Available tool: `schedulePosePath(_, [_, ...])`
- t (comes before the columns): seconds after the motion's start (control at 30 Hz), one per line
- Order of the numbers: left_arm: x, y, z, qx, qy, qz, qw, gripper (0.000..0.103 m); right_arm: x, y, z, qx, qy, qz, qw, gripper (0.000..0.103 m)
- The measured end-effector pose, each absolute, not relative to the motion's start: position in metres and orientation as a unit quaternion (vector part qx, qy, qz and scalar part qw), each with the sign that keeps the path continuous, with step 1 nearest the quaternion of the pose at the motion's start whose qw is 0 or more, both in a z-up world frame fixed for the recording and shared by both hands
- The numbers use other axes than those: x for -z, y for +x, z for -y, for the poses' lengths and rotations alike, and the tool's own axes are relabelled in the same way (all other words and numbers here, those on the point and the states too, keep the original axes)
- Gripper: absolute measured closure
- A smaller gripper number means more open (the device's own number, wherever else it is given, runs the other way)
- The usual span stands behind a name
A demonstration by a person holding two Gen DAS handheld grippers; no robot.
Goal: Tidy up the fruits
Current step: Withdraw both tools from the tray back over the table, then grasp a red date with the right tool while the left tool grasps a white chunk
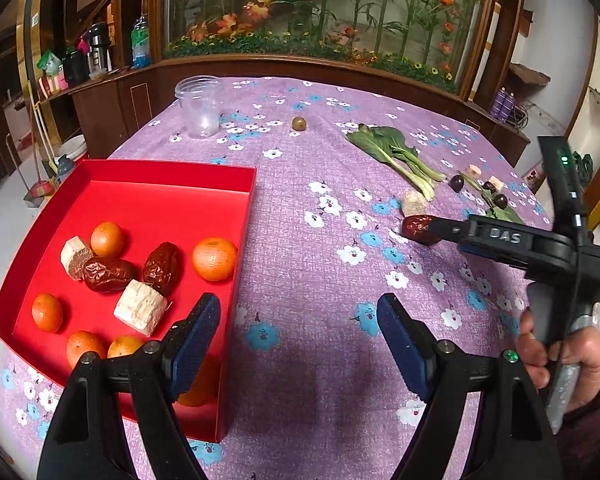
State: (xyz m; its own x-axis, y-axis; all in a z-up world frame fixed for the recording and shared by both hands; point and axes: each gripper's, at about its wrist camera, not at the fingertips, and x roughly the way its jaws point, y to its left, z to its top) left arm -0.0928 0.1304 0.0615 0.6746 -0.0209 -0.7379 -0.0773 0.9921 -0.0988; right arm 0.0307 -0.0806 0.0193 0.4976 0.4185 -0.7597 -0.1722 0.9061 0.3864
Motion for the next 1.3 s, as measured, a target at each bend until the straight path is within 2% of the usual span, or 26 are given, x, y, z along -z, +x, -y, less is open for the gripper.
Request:
schedulePosePath(0.33, [-0.060, -0.096, -0.122, -0.020, -0.039, -0.408, 0.912, 0.023, -0.012, 0.037, 0.049, -0.164, 0.089, -0.461, 0.868, 0.034])
schedulePosePath(0.4, [-0.062, -0.097, -0.122, -0.023, -0.036, -0.407, 0.912, 0.023, -0.011, 0.036, 0.050, -0.158, 0.087, -0.462, 0.869, 0.052])
schedulePosePath(0.53, [-0.064, -0.100, -0.120, -0.027, -0.031, -0.405, 0.913, 0.023, -0.011, 0.033, 0.063, -0.158, 0.105, -0.467, 0.864, 0.061])
schedulePosePath(0.6, [-0.065, -0.102, -0.118, -0.029, -0.025, -0.405, 0.914, 0.023, -0.010, 0.030, 0.070, -0.154, 0.105, -0.470, 0.863, 0.072])
schedulePosePath(0.87, [-0.072, -0.104, -0.104, -0.032, -0.019, -0.388, 0.921, 0.023, -0.005, 0.019, 0.122, -0.138, 0.132, -0.442, 0.876, 0.072])
schedulePosePath(1.0, [-0.088, -0.115, -0.099, -0.026, -0.062, -0.355, 0.932, 0.023, -0.010, 0.019, 0.145, -0.126, 0.162, -0.420, 0.884, 0.072])
schedulePosePath(1.3, [-0.114, -0.104, -0.095, -0.003, -0.072, -0.331, 0.941, 0.023, -0.026, 0.026, 0.120, -0.186, 0.144, -0.390, 0.890, 0.067])
